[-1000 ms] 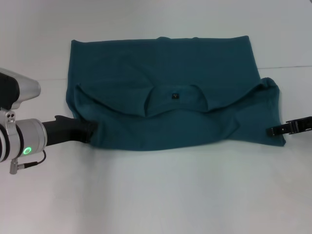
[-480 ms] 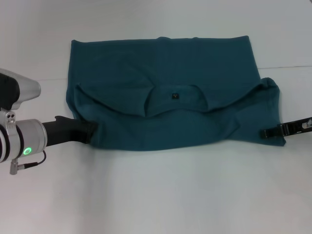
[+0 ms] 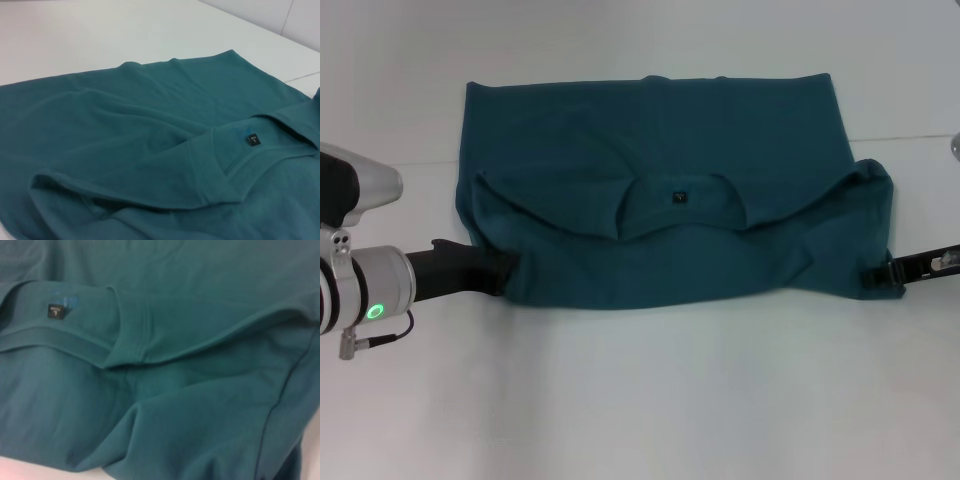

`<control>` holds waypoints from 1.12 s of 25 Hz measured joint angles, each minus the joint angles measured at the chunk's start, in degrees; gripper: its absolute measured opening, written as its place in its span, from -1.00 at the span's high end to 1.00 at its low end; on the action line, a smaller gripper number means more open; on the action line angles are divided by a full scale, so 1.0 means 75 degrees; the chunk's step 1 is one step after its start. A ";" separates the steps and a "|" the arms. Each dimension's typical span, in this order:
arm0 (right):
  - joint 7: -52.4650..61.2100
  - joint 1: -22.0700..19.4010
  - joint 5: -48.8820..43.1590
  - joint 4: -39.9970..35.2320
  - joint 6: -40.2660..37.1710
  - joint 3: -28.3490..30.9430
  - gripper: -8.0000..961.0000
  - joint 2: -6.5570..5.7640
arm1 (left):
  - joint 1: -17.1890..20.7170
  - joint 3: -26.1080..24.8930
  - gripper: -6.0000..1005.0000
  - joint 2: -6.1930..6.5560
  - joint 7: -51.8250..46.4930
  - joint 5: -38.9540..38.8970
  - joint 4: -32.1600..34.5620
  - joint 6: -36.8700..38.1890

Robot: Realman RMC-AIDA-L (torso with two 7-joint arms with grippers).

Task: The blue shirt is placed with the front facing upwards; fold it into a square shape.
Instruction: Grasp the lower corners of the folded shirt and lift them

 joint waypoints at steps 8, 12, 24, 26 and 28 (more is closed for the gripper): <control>-0.0097 -0.0083 0.0133 0.0013 -0.0110 0.0056 0.56 -0.0021 | -0.0024 -0.0034 0.99 0.0001 0.0032 -0.0011 0.0002 -0.0043; -0.0125 -0.0232 0.0421 -0.0004 -0.0259 0.0076 0.91 -0.0183 | -0.0025 -0.0168 0.99 0.0019 0.0059 0.0031 -0.0013 -0.0053; -0.0193 -0.0392 0.0889 -0.0021 -0.0732 0.0092 0.91 -0.0647 | -0.0071 -0.0462 0.98 0.0108 0.0145 0.0059 -0.0080 -0.0063; -0.0210 -0.0392 0.0887 -0.0021 -0.0767 0.0079 0.91 -0.0718 | -0.0100 -0.0521 0.97 0.0143 0.0161 0.0059 -0.0133 -0.0071; -0.0256 -0.0390 0.0872 -0.0021 -0.0831 0.0070 0.91 -0.0812 | -0.0125 -0.0604 0.97 0.0171 0.0188 0.0059 -0.0187 -0.0075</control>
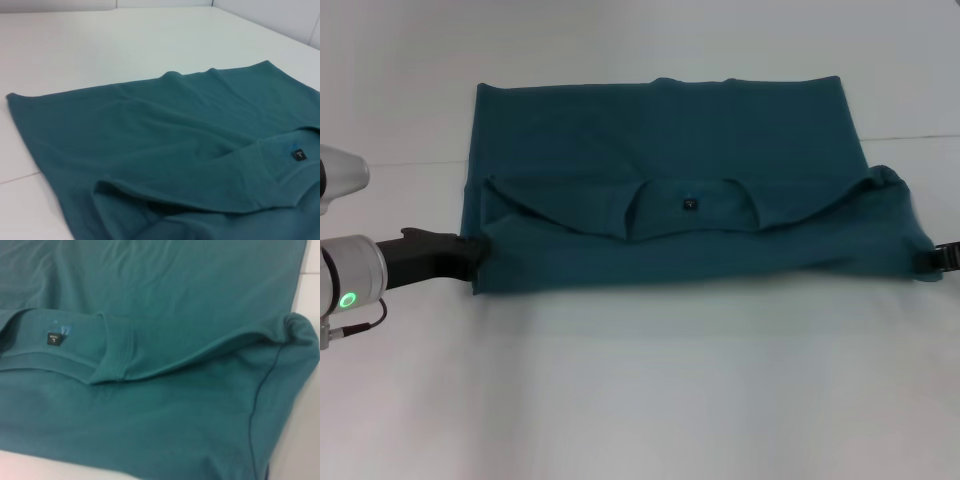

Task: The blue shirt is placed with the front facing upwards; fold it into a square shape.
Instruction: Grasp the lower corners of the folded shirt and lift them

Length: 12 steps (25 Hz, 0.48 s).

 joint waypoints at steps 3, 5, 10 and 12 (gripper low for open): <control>-0.0108 0.0001 -0.0004 0.0025 -0.0118 0.0007 0.91 -0.0134 | -0.0022 -0.0105 0.97 0.0014 0.0058 0.0000 -0.0084 -0.0003; -0.0187 0.0001 0.0005 0.0059 -0.0200 0.0018 0.91 -0.0219 | -0.0026 -0.0120 0.97 0.0020 0.0070 0.0000 -0.0124 -0.0009; -0.0231 -0.0058 0.0009 0.0066 -0.0362 0.0022 0.91 -0.0265 | -0.0023 -0.0134 0.96 0.0026 0.0071 -0.0001 -0.0143 -0.0017; -0.0282 -0.0089 0.0020 0.0057 -0.0371 0.0022 0.91 -0.0261 | -0.0007 -0.0152 0.96 0.0029 0.0071 -0.0001 -0.0143 -0.0016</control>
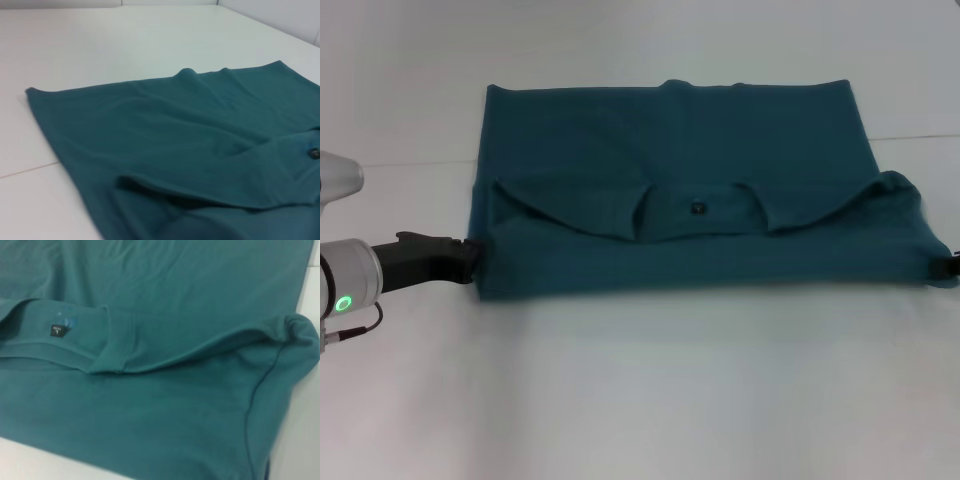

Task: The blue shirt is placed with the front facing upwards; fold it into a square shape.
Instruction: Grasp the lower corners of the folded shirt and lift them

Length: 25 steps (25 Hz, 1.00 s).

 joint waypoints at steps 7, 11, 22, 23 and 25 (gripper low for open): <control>-0.0096 -0.0064 0.0038 -0.0115 -0.0281 0.0129 0.91 0.0027 | 0.0022 -0.0078 0.95 0.0027 -0.0007 0.0013 0.0124 0.0277; -0.0064 -0.0038 0.0096 -0.0339 -0.0575 0.0203 0.91 0.0069 | -0.0028 -0.0086 0.95 0.0063 -0.0055 0.0070 0.0232 0.0566; -0.0144 -0.0004 0.0131 -0.0333 -0.0418 0.0155 0.91 0.0289 | 0.0280 0.0002 0.83 -0.0154 -0.0453 0.0228 0.0578 0.0975; -0.0146 0.0005 0.0131 -0.0334 -0.0417 0.0154 0.91 0.0289 | 0.0281 -0.0006 0.80 -0.0146 -0.0557 0.0227 0.0579 0.1075; -0.0147 0.0011 0.0131 -0.0335 -0.0418 0.0153 0.91 0.0289 | 0.0280 -0.0015 0.73 -0.0144 -0.0621 0.0224 0.0566 0.1142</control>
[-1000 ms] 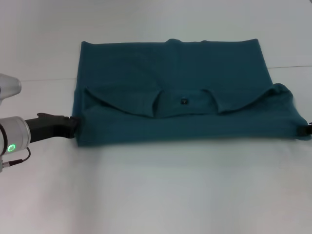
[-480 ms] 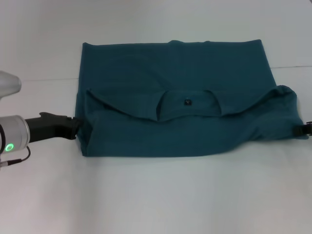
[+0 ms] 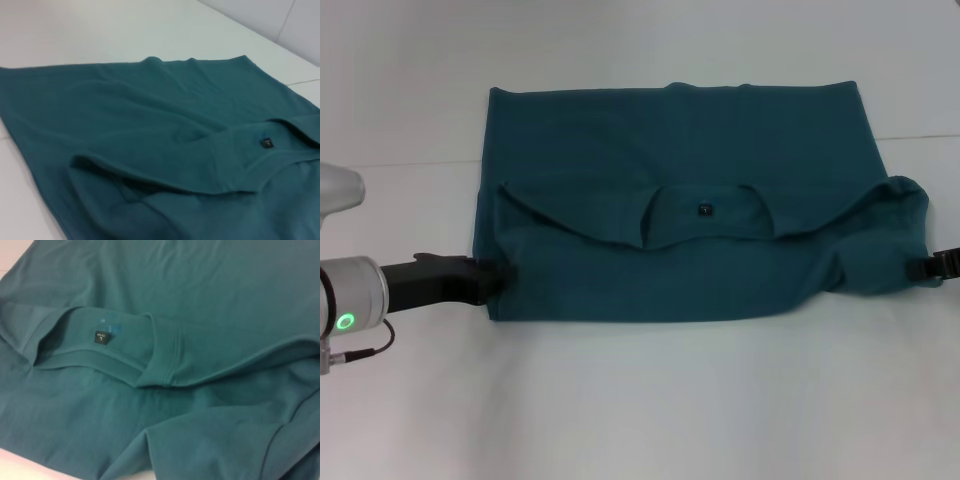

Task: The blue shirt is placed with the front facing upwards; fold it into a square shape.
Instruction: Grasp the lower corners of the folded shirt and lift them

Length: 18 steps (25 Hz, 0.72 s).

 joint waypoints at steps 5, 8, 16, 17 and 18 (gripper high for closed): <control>-0.0010 0.0008 0.0000 -0.0004 0.0024 -0.0001 0.91 -0.0003 | -0.0164 0.0027 0.56 -0.0013 -0.0047 0.0041 -0.0385 -0.0113; -0.0010 0.0023 -0.0001 -0.0004 0.0023 -0.0001 0.91 -0.0005 | -0.0261 0.0031 0.33 -0.0009 -0.0149 0.0152 -0.0599 -0.0419; -0.0009 0.0074 -0.0001 0.0007 0.0022 -0.0013 0.91 0.0012 | -0.0290 0.0033 -0.30 0.0002 -0.0160 0.0174 -0.0755 -0.0568; -0.0009 0.0077 -0.0001 0.0009 0.0022 -0.0013 0.91 0.0015 | -0.0287 0.0034 -0.50 0.0001 -0.0135 0.0174 -0.0760 -0.0539; -0.0009 0.0079 -0.0001 0.0009 0.0023 -0.0013 0.90 0.0020 | -0.0282 0.0038 -0.70 0.0000 -0.0107 0.0174 -0.0764 -0.0517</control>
